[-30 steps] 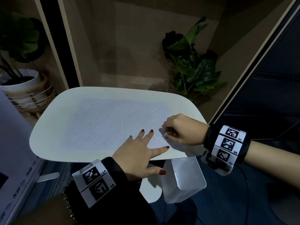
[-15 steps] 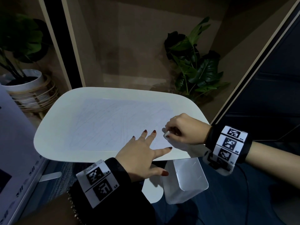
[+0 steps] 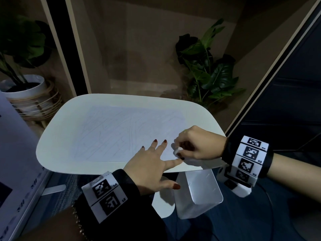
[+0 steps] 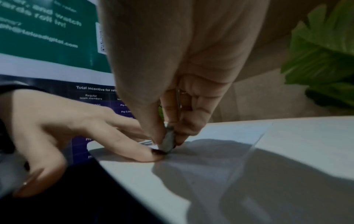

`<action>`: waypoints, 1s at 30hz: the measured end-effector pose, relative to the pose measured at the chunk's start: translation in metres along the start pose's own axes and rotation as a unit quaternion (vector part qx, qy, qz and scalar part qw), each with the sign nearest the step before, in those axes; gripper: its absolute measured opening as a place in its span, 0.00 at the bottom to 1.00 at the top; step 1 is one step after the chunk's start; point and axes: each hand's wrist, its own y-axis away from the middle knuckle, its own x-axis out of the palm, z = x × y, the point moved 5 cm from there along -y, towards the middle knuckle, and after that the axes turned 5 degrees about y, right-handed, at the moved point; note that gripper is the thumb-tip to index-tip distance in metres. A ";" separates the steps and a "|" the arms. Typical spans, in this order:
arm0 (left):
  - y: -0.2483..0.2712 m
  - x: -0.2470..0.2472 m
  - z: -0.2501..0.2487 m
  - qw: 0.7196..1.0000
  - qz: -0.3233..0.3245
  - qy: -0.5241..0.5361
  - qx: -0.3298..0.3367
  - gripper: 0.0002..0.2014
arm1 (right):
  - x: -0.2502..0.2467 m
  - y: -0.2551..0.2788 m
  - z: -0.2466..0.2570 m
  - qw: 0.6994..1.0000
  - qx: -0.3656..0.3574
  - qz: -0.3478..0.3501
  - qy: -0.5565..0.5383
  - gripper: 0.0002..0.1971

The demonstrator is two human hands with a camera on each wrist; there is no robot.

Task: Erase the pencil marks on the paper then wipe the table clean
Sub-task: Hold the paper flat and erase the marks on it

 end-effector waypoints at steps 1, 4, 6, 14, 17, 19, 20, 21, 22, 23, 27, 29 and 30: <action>0.000 0.000 0.000 1.000 -0.001 0.000 0.000 0.36 | -0.002 0.000 -0.003 1.000 0.004 -0.003 0.010 0.08; 0.000 0.000 0.000 1.000 0.000 0.001 -0.001 0.36 | -0.004 -0.001 -0.012 0.998 0.031 -0.018 0.055 0.09; -0.001 -0.001 0.000 1.000 -0.001 0.000 0.000 0.36 | -0.001 -0.002 -0.006 0.999 0.020 -0.009 0.046 0.08; -0.001 0.000 0.000 1.000 0.000 -0.012 0.001 0.36 | -0.008 -0.003 -0.008 0.995 0.064 0.037 0.067 0.08; -0.001 0.000 0.001 1.000 0.000 -0.010 0.002 0.36 | -0.005 -0.006 0.001 0.997 0.053 0.025 0.049 0.10; -0.001 0.000 0.001 1.000 0.001 -0.014 0.002 0.36 | -0.007 -0.005 -0.006 0.994 0.084 0.045 0.045 0.10; -0.001 0.000 0.001 1.000 0.002 -0.015 0.003 0.36 | -0.009 -0.005 -0.009 0.992 0.101 0.066 0.049 0.09; -0.001 0.000 0.001 1.000 0.002 -0.014 0.002 0.36 | -0.010 -0.005 -0.011 0.989 0.110 0.085 0.055 0.09; 0.000 0.000 0.001 1.000 0.001 -0.012 0.001 0.36 | -0.010 -0.006 -0.010 0.987 0.113 0.094 0.063 0.09; -0.001 0.000 0.001 1.000 0.000 -0.010 0.001 0.36 | -0.010 -0.007 -0.008 0.988 0.109 0.092 0.067 0.09; -0.001 0.001 0.001 1.000 -0.002 -0.008 0.003 0.36 | -0.009 -0.008 -0.008 0.988 0.110 0.097 0.046 0.09; -0.001 0.001 0.001 1.000 -0.001 -0.010 0.003 0.36 | -0.011 -0.007 -0.013 0.982 0.125 0.132 0.056 0.09; -0.001 0.001 0.001 1.000 -0.002 -0.009 0.002 0.36 | -0.011 -0.007 -0.013 0.982 0.124 0.132 0.060 0.09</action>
